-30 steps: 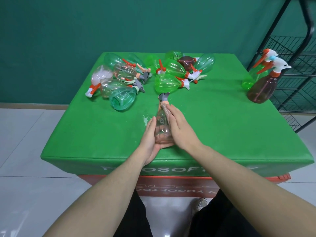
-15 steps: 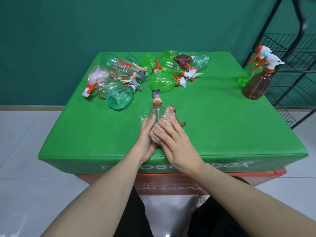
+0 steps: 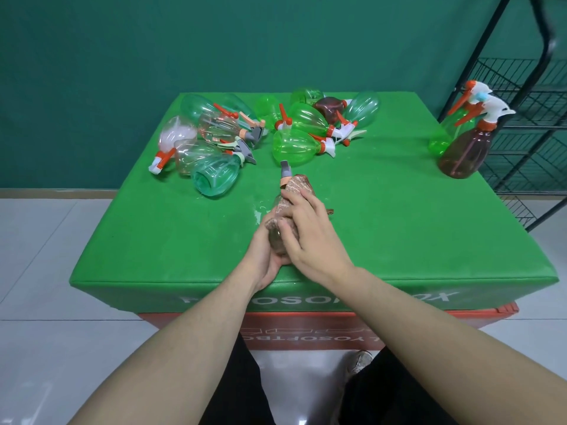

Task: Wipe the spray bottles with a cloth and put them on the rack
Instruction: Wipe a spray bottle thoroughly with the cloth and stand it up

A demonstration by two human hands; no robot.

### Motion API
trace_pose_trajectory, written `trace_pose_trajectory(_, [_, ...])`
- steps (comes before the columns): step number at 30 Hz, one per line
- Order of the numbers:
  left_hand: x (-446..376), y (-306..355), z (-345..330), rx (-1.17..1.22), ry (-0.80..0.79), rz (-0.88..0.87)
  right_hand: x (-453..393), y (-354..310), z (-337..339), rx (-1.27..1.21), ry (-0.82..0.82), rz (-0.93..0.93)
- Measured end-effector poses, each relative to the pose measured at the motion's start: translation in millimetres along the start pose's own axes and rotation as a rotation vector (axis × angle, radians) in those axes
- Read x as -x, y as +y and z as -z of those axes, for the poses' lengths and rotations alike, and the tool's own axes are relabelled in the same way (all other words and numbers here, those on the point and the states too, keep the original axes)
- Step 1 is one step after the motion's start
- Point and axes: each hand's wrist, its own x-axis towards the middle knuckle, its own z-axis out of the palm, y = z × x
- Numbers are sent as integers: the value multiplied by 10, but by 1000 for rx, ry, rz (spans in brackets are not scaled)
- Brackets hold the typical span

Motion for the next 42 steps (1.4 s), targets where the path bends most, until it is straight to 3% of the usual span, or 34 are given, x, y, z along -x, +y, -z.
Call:
trace_pose_trajectory(9, [33,29,7,14,25,34,-370,-47,11,-229,-94,-314])
trace_pose_trajectory(21, [83,29,-42,158,55,11,123,143,-160,87,-86,46])
trace_pose_trajectory(28, [105,36,-73,122,26,-18,369,289,-208,137,-12,269])
trace_pose_trajectory(31, [115,63,-85,133,73,-27,442,245,-164,79,-3,223])
trace_pose_trajectory(38, [90,38,-81,80,-5,21,305,141,-133,7,78,123])
trace_pose_trajectory(42, [88,56,-70,120,14,27,48,49,-37,29,0,74])
